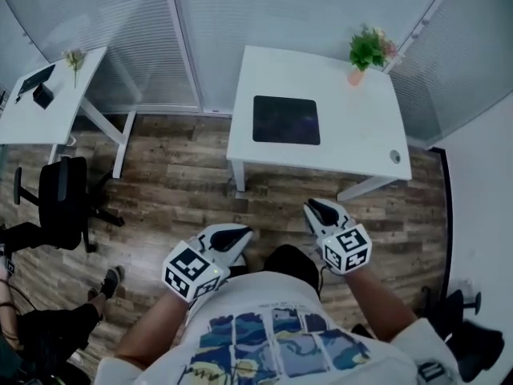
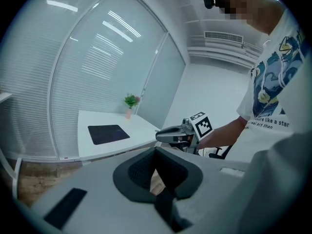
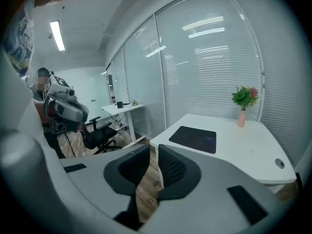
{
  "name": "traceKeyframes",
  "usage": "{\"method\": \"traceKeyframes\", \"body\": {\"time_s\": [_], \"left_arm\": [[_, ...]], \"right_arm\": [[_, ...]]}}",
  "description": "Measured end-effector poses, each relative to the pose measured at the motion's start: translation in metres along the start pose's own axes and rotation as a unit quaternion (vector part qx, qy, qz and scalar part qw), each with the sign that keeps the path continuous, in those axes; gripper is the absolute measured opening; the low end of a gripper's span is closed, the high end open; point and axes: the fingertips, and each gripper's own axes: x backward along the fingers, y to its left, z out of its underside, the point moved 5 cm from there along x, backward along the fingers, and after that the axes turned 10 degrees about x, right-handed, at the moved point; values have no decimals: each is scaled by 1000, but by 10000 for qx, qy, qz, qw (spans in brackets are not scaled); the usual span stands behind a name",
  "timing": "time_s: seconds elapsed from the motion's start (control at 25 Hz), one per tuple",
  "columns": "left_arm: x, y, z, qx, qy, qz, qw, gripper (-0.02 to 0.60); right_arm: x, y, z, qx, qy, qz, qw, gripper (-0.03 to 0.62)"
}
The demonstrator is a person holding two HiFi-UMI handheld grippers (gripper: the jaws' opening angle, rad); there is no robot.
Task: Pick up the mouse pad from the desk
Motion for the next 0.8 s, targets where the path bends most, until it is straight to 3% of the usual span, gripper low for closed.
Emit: {"method": "traceKeyframes", "body": {"time_s": [0.28, 0.8], "left_arm": [[-5, 35, -22, 68, -194, -201, 9996, 2], [-68, 90, -91, 400, -606, -922, 9931, 2]], "right_arm": [[-49, -49, 2, 99, 220, 69, 9997, 57], [-152, -222, 15, 448, 779, 39, 9959, 87]]}}
